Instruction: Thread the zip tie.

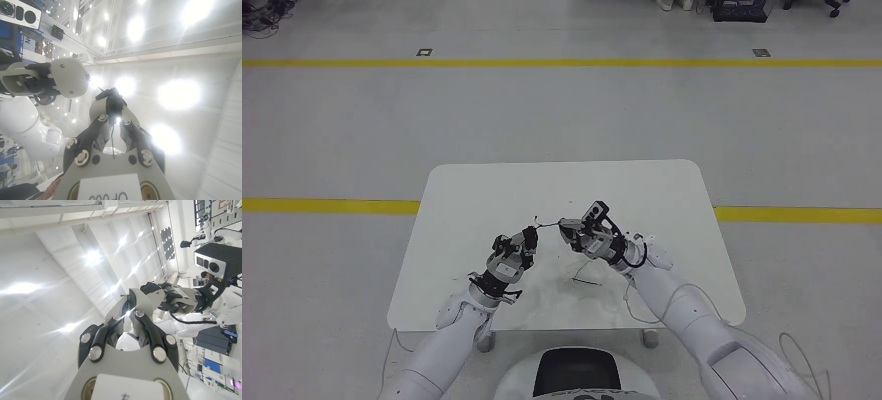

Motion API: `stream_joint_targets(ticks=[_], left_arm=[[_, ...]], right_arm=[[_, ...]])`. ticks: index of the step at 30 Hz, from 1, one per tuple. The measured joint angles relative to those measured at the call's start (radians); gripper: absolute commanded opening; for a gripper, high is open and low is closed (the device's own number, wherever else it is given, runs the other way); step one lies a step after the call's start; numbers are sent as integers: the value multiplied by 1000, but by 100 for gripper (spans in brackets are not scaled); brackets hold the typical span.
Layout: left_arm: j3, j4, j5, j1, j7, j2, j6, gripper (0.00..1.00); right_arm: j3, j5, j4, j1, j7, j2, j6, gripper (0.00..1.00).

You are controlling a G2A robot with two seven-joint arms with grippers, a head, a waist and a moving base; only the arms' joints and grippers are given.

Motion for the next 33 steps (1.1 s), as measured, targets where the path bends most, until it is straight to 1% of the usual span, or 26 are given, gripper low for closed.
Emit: stream_joint_targets(ticks=[33], left_arm=[[0,0,0,0,0,0,0,0]], right_arm=[[26,-34,28,10,-38,-6,41,0]])
